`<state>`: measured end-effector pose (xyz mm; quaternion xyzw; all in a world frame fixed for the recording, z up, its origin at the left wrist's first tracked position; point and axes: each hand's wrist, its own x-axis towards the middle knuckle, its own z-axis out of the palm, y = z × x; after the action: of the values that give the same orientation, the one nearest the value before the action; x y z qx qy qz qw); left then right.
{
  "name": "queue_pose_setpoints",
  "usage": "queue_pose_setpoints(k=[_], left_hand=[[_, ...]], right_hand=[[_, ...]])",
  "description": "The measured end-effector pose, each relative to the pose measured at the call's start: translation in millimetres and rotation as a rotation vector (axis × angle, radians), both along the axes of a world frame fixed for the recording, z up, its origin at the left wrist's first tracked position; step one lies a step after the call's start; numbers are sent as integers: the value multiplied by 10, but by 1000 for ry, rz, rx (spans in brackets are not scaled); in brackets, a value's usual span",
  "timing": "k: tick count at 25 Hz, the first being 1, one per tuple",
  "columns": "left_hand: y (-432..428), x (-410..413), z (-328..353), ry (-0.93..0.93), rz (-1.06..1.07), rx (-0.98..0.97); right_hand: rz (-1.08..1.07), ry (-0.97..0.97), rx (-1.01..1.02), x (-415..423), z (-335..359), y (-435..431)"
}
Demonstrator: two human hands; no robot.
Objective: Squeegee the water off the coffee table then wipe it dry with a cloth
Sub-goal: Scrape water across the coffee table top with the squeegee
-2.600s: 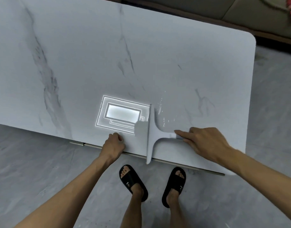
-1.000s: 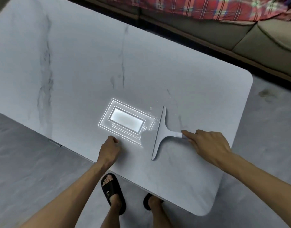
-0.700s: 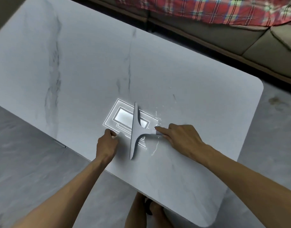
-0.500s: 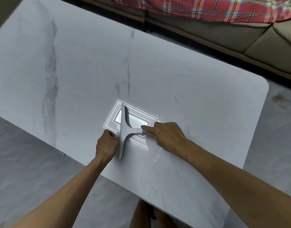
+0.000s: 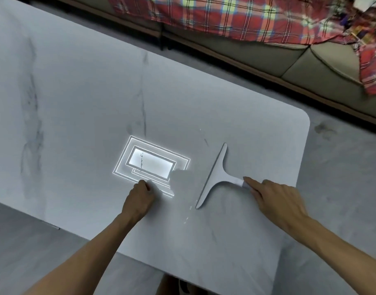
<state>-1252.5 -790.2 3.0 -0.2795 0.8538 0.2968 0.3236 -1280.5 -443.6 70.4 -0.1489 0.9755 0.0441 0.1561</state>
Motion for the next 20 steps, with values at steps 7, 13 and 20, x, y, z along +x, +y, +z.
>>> queue_pose_setpoints(k=[7,13,20], left_hand=[[-58,-375,101,115,59,32],[110,-650,117,145,40,1],[516,-904,80,213,-254,87]], right_hand=[[93,-53,-212,-799,-169,-755],[-39,-121,-192,-964,-317,-548],[-215,-72,1,-418,54,245]])
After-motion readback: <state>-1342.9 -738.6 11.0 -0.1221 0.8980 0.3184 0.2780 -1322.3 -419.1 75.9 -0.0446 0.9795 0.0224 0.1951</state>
